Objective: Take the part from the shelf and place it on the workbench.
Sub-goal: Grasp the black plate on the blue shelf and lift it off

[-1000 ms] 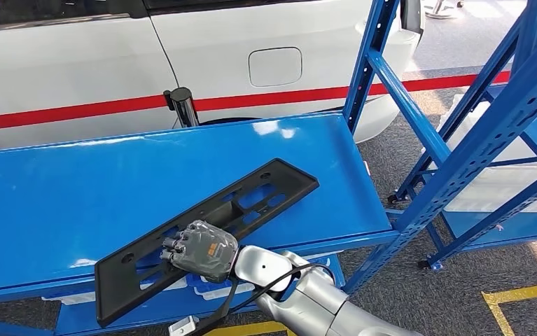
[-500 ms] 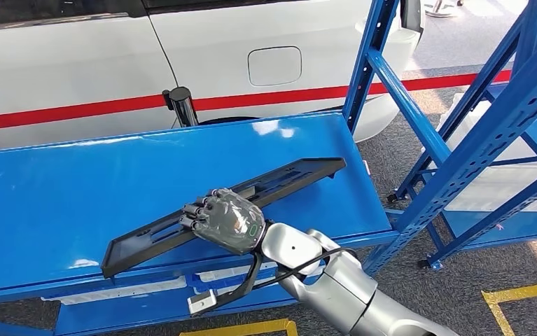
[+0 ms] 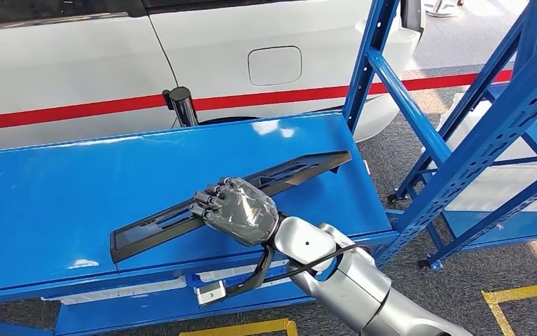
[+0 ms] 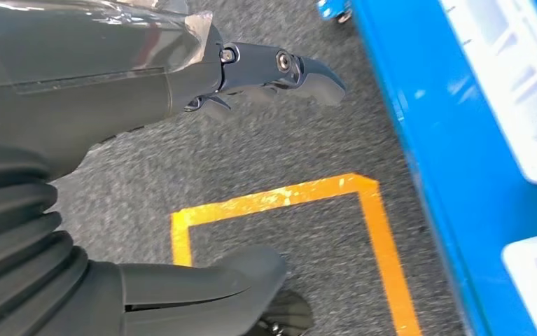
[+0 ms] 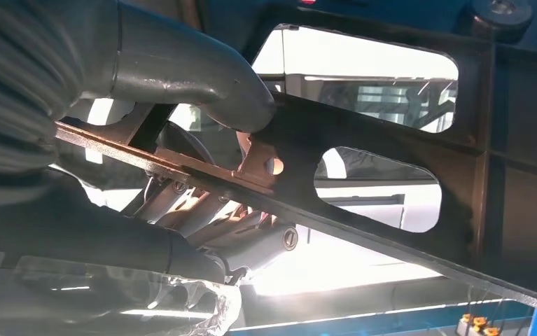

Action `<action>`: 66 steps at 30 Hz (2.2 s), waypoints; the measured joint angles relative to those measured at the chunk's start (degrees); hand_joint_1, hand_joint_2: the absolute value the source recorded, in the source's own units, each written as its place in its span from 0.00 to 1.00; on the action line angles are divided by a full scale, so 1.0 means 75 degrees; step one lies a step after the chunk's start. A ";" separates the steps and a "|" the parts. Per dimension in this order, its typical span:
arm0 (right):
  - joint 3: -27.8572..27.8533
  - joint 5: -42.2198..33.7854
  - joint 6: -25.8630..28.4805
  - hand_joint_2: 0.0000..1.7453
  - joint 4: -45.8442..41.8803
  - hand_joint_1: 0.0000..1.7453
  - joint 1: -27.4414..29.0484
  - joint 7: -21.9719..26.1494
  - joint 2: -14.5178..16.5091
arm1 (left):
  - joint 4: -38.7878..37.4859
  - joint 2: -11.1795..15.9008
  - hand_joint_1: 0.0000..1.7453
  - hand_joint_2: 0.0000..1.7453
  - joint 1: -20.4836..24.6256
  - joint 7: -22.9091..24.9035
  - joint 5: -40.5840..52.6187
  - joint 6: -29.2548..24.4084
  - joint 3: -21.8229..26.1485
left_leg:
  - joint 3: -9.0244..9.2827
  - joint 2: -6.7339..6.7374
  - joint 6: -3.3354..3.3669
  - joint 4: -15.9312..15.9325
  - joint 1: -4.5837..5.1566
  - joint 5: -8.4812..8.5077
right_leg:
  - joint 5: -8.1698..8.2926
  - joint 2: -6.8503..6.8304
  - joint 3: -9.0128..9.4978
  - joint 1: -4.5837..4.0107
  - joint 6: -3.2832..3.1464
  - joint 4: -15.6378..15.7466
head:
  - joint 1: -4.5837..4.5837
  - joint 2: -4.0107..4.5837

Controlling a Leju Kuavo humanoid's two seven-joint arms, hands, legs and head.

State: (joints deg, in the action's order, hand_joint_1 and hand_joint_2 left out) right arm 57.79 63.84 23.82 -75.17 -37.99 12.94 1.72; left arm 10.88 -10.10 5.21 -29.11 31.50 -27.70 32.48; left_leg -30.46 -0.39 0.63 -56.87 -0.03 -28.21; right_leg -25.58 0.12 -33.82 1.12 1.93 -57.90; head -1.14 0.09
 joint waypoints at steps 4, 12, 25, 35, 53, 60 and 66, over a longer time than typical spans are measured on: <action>-0.0018 0.0001 0.0003 1.00 -0.0119 1.00 0.0026 -0.0041 -0.0054 | 0.0000 0.0002 0.00 1.00 0.0000 0.0143 -0.0017 0.0092 0.0001 | 0.0000 0.0000 0.0000 0.0000 0.0000 0.0000 | 0.0000 0.0000 0.0000 0.0000 0.0000 0.0000 | 0.0000 0.0000; -0.0067 0.0034 0.0015 1.00 -0.0191 1.00 0.0116 -0.0068 -0.0114 | 0.0000 0.0011 0.00 1.00 0.0000 0.0282 -0.0029 0.0195 0.0003 | 0.0000 0.0000 0.0000 0.0000 0.0000 0.0000 | 0.0000 0.0000 0.0000 0.0000 0.0000 0.0000 | -0.0001 0.0000; -0.0317 0.0170 0.0262 1.00 -0.0471 1.00 0.0150 -0.0125 -0.0133 | 0.0000 0.0045 0.00 1.00 -0.0008 0.0626 -0.0095 0.0399 0.0015 | -0.0005 0.0000 0.0000 0.0000 0.0000 0.0000 | 0.0000 0.0000 0.0000 0.0000 0.0000 0.0000 | 0.0001 0.0000; -0.0560 0.0216 0.0216 1.00 -0.0735 1.00 0.0026 -0.0162 -0.0167 | 0.0000 0.0093 0.00 1.00 -0.0014 0.1418 -0.0055 0.0692 0.0026 | -0.0019 -0.0001 0.0005 -0.0018 0.0001 -0.0003 | 0.0003 -0.0001 0.0009 0.0057 0.0003 0.0004 | -0.0001 0.0000; -0.0589 0.0216 0.0130 1.00 -0.0798 1.00 0.0111 -0.0184 -0.0127 | -0.0003 0.0116 0.00 1.00 -0.0037 0.1567 -0.0104 0.0826 0.0035 | -0.0056 0.0058 0.0225 0.0101 -0.0111 0.0218 | -0.0624 -0.0018 -0.0683 0.0085 0.0246 -0.1710 | 0.0020 0.0000; -0.0606 0.0250 0.0107 1.00 -0.0798 1.00 0.0127 -0.0201 -0.0110 | -0.0003 0.0115 0.00 1.00 -0.0034 0.1592 -0.0093 0.0826 0.0035 | -0.0222 0.0003 -0.0060 -0.0124 -0.0133 0.0168 | -0.0139 0.0055 0.0123 0.0089 0.0120 -0.0106 | 0.0010 0.0000; -0.0643 0.0359 0.0054 1.00 -0.0798 1.00 0.0179 -0.0231 -0.0106 | -0.0003 0.0116 0.00 1.00 -0.0034 0.1595 -0.0043 0.0855 0.0035 | -0.1041 0.0032 -0.0153 -0.2130 -0.0177 -0.1121 | 0.0080 0.0024 -0.0200 0.0005 -0.0260 -0.0109 | -0.0048 0.0000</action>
State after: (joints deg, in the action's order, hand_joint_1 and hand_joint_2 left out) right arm 52.98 66.54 24.23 -81.15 -36.64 11.21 0.92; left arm 10.86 -9.23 4.96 -17.15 31.17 -21.29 32.74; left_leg -38.27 -0.15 -0.52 -72.85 -1.36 -36.62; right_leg -24.98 0.30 -35.32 1.16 -0.02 -58.72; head -1.50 0.09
